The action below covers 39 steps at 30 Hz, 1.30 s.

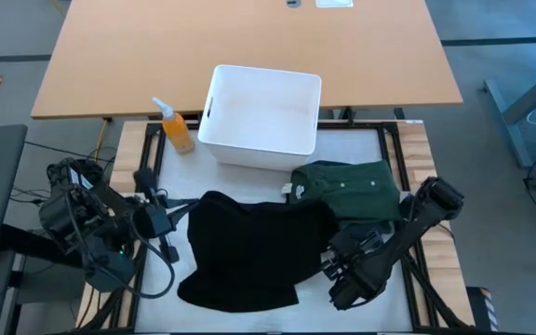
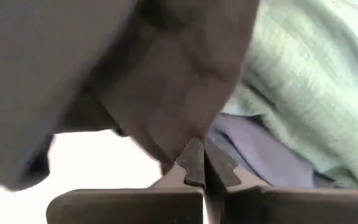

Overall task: Fold laundry
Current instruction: Fold the black shirt from the white laundry organizer

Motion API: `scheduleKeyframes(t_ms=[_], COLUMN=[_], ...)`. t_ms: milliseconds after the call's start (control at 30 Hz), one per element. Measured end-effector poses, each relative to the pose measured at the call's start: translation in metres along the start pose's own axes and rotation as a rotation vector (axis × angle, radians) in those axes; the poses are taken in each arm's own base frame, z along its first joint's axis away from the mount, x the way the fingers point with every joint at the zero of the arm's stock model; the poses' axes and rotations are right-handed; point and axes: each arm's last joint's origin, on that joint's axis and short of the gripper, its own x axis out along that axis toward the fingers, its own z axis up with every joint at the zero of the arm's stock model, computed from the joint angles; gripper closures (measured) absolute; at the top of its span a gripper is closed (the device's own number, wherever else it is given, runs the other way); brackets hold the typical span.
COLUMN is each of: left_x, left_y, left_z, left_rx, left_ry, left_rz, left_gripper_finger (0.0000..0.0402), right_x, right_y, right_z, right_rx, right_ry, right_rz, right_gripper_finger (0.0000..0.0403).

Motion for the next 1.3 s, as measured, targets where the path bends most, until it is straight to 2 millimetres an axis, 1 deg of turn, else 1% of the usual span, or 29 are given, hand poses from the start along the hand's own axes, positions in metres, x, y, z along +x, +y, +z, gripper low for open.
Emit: scheduleKeyframes(t_ms=[67,133,233,300,433,500,633,700,767,833,933,1000,1033,1100,1133,1200,1300], left_x=[-0.003,-0.011,-0.027,-0.042,-0.071,-0.084,-0.103,-0.112,-0.119,-0.125,-0.131,-0.133,-0.134,-0.133,-0.131,-0.127,-0.120], left_y=[-0.001,0.001,0.003,0.007,0.028,0.039,0.062,0.073,0.083,0.090,0.098,0.104,0.107,0.113,0.115,0.123,0.138], left_z=[0.004,0.011,0.029,0.041,0.066,0.072,0.079,0.082,0.085,0.087,0.088,0.087,0.086,0.085,0.085,0.082,0.076], left_rx=[-0.023,-0.059,-0.095,-0.095,-0.107,-0.129,-0.182,-0.202,-0.215,-0.203,-0.145,-0.097,-0.078,-0.063,-0.064,-0.087,-0.136], left_ry=[-0.012,-0.052,-0.161,-0.250,-0.484,-0.595,-0.774,-0.856,-0.951,-1.043,-1.149,-1.189,-1.194,-1.158,-1.114,-0.989,-0.760], left_rz=[-0.037,-0.087,-0.153,-0.239,-0.488,-0.573,-0.628,-0.646,-0.666,-0.665,-0.613,-0.571,-0.548,-0.486,-0.443,-0.350,-0.205], left_gripper_finger=[0.0401,0.0401,0.0401,0.0401,0.0401,0.0401,0.0401,0.0401,0.0401,0.0401,0.0401,0.0401,0.0402,0.0401,0.0401,0.0401,0.0401], right_x=[-0.017,-0.037,-0.077,-0.105,-0.160,-0.186,-0.230,-0.249,-0.264,-0.273,-0.283,-0.286,-0.286,-0.281,-0.276,-0.260,-0.231], right_y=[-0.006,-0.015,-0.036,-0.053,-0.090,-0.108,-0.145,-0.165,-0.180,-0.198,-0.226,-0.237,-0.239,-0.243,-0.243,-0.242,-0.238], right_z=[0.007,0.017,0.039,0.052,0.083,0.097,0.124,0.133,0.140,0.145,0.154,0.157,0.157,0.158,0.159,0.160,0.163], right_rx=[-0.031,-0.090,-0.115,-0.196,-0.419,-0.479,-0.567,-0.602,-0.611,-0.613,-0.578,-0.581,-0.590,-0.596,-0.599,-0.587,-0.542], right_ry=[-0.002,-0.045,-0.179,-0.289,-0.457,-0.525,-0.700,-0.802,-0.934,-1.078,-1.255,-1.332,-1.346,-1.323,-1.277,-1.150,-0.941], right_rz=[0.041,0.138,0.297,0.398,0.630,0.779,1.056,1.181,1.294,1.385,1.429,1.423,1.417,1.371,1.319,1.196,0.980], right_gripper_finger=[0.0392,0.0392,0.0392,0.0392,0.0392,0.0392,0.0392,0.0392,0.0392,0.0392,0.0392,0.0392,0.0392,0.0392,0.0392,0.0392,0.0392])
